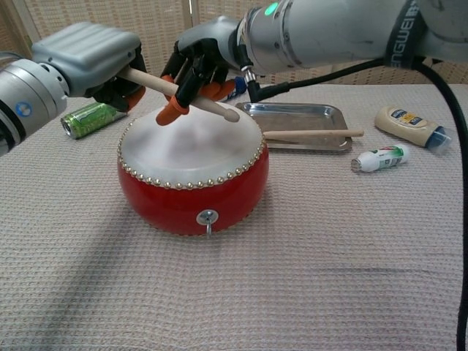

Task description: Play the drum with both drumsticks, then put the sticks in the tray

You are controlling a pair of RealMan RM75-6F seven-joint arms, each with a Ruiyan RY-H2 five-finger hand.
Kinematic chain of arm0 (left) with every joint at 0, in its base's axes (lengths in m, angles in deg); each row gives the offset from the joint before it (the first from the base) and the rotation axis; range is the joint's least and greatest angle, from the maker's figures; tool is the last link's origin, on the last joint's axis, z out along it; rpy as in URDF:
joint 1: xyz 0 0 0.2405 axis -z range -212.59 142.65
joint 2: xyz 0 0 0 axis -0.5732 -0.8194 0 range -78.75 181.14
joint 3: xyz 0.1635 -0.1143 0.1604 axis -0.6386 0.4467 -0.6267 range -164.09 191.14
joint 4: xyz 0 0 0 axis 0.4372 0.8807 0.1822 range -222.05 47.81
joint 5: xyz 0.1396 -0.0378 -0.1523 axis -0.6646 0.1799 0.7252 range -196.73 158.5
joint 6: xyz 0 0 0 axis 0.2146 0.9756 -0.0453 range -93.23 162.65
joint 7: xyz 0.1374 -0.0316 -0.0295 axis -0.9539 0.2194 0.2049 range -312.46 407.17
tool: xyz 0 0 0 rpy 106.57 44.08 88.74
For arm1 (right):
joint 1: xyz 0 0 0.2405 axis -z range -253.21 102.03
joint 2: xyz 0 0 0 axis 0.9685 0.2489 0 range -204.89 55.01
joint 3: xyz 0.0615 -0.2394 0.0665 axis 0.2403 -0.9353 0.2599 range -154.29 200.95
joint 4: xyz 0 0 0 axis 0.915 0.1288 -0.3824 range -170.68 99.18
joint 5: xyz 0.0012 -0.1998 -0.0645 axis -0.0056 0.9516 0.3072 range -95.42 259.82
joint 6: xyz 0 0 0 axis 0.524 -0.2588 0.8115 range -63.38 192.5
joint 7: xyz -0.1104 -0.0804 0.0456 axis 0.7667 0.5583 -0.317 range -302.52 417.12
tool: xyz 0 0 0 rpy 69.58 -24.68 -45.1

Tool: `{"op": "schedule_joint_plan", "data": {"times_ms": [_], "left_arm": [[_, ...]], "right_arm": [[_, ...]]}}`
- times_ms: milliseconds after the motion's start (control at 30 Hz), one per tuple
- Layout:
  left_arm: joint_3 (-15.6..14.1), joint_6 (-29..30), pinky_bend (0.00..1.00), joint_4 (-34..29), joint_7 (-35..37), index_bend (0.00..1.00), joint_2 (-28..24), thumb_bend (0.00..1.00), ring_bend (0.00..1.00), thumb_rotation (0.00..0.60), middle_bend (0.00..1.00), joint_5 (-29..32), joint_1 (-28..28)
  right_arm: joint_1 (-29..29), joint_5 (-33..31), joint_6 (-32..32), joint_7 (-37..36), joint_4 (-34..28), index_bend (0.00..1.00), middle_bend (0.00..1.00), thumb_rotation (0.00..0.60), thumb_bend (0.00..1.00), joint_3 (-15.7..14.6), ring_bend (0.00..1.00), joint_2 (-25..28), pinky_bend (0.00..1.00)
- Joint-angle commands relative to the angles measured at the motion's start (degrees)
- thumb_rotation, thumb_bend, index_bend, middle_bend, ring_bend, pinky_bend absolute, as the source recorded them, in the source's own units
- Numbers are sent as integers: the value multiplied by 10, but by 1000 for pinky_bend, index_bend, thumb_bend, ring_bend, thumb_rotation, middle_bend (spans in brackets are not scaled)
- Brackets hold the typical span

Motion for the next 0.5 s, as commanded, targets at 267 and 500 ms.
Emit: {"op": "schedule_joint_plan", "data": {"times_ms": [267,500], "left_arm": [[-8,2,1000,6,-6,895,1,569,1000,600,1000,-12,-1],[-11,4,1000,9,-5,815,1,570,989,600,1000,-24,-3]], "right_arm": [[11,21,4,-8,-2,806,728,600,343,10,956,-5,1000],[23,42,17,-13,-3,848,765,600,434,16,966,-8,1000]]}}
